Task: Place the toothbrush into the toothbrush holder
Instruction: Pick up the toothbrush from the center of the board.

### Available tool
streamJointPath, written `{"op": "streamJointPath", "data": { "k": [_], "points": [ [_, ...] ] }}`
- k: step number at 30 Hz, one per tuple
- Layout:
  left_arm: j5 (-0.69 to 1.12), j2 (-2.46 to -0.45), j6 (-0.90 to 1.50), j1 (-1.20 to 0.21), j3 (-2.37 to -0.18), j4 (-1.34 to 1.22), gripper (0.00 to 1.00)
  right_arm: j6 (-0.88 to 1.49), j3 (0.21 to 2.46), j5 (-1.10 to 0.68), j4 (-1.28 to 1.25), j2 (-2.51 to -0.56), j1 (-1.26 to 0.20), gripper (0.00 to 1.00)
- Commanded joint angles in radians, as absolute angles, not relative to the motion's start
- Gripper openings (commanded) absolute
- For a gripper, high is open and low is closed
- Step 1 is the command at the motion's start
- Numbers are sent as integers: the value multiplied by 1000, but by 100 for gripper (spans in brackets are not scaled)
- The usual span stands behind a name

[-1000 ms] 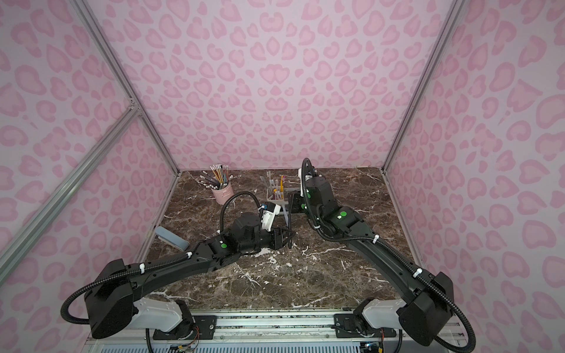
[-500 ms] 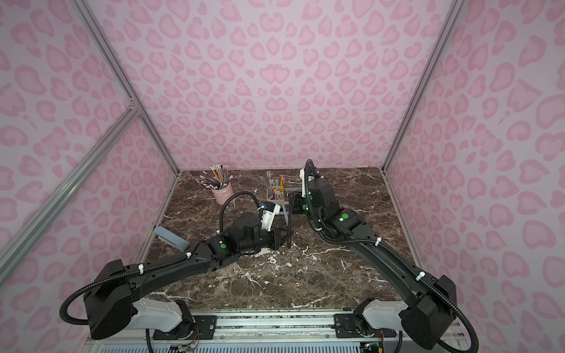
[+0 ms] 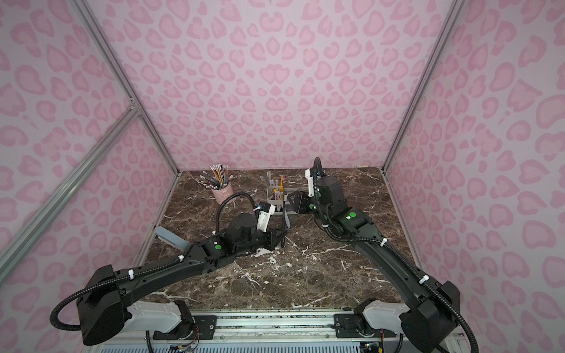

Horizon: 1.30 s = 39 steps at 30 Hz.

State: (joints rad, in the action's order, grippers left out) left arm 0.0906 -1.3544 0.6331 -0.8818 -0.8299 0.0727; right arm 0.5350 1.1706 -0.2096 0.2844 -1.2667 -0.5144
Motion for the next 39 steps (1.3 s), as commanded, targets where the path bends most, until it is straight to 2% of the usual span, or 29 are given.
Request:
{"op": "streamJointPath", "data": {
  "k": [1, 4, 14, 34, 36, 39],
  "points": [
    [46, -1347, 598, -883, -833, 99, 3, 547, 1158, -354, 222, -1275, -505, 53],
    [39, -1341, 595, -882, -827, 109, 3, 539, 1149, -391, 202, -1284, -505, 53],
    [51, -1338, 589, -885, -819, 103, 3, 540, 1135, -463, 149, -1333, -508, 44],
    [31, -1326, 583, -887, -813, 115, 3, 554, 1141, -490, 124, -1364, -516, 6],
    [26, -1322, 583, -888, -815, 121, 5, 556, 1144, -489, 124, -1362, -516, 0],
    [17, -1309, 583, -887, -820, 131, 10, 553, 1156, -474, 134, -1361, -516, 0]
  ]
}}
